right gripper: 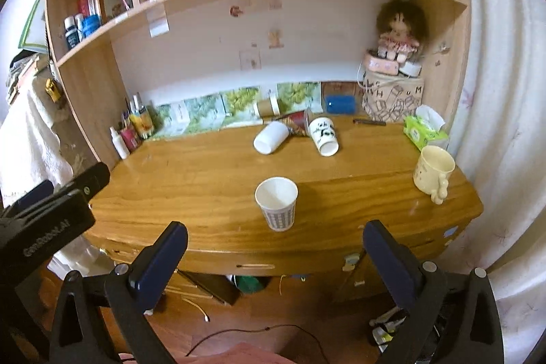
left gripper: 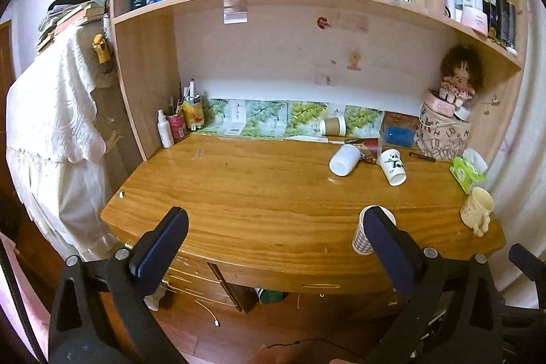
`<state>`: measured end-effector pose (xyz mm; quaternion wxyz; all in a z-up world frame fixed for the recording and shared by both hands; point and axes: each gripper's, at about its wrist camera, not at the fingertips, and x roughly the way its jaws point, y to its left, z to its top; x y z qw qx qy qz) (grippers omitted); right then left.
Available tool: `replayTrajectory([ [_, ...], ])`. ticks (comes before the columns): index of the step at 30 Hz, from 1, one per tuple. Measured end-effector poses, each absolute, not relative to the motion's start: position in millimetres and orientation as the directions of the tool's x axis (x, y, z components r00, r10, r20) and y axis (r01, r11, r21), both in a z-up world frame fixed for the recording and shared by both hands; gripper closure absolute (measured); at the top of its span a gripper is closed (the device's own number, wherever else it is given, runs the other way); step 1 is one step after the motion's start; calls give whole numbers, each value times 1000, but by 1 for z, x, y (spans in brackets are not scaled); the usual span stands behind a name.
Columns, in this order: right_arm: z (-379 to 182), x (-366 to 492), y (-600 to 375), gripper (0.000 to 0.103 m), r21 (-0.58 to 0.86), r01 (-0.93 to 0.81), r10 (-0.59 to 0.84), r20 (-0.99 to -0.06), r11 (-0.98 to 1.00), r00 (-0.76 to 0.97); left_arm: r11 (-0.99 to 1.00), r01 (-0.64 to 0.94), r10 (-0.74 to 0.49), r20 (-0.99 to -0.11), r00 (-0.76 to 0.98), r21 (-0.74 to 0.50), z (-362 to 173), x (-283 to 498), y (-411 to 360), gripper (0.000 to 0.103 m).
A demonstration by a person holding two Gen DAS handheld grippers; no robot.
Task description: Flip cup upright
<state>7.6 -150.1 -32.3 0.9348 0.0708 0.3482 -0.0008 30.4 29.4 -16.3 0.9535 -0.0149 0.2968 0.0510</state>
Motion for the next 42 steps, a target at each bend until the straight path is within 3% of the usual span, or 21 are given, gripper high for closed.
replayTrajectory([
  [13,-28,9,-158,0,128,43,43,-603,991,796,995,-89,101,-467,879,47,-6,23,9,0],
  [42,-32,12,-150,0,102,43,32,-635,994,771,998,-51,60,-483,873,31,-8,21,9,0],
])
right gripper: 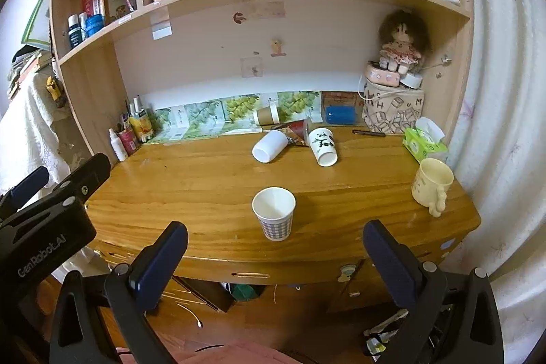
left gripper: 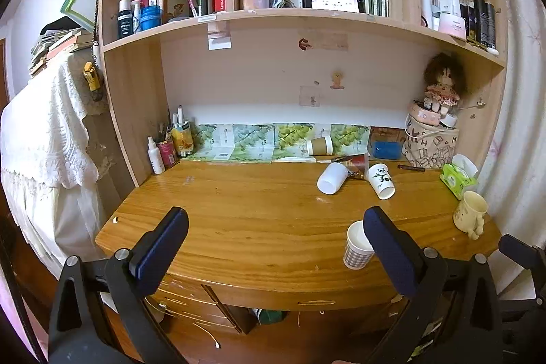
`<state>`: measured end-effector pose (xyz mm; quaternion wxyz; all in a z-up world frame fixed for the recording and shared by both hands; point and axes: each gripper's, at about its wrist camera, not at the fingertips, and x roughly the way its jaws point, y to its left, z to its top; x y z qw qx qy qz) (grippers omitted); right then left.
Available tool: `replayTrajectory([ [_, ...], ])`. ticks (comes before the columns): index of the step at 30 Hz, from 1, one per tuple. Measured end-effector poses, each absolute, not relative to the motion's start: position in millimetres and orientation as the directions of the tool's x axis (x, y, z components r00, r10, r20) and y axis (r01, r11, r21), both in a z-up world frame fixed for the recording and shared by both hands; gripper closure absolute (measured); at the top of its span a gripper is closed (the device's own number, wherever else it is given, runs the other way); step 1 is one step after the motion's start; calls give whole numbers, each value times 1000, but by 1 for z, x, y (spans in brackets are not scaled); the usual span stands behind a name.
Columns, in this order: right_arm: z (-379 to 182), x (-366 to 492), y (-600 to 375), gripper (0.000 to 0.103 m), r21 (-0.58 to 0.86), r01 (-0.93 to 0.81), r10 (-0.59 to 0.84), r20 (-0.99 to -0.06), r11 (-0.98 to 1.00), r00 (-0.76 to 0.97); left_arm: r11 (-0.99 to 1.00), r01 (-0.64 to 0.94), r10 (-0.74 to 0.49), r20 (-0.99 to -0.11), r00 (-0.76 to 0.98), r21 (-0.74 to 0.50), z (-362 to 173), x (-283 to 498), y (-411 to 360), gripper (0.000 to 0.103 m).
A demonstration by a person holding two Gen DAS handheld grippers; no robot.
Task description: Flip cup upright
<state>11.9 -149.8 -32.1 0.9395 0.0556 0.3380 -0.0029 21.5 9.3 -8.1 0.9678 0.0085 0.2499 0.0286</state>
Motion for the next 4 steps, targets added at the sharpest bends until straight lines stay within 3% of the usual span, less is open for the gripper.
replayTrajectory([
  [4,-33,12,-151,0,91,57,15,-644,994,765,999,-33,42,-495,868,26,-10,24,7,0],
])
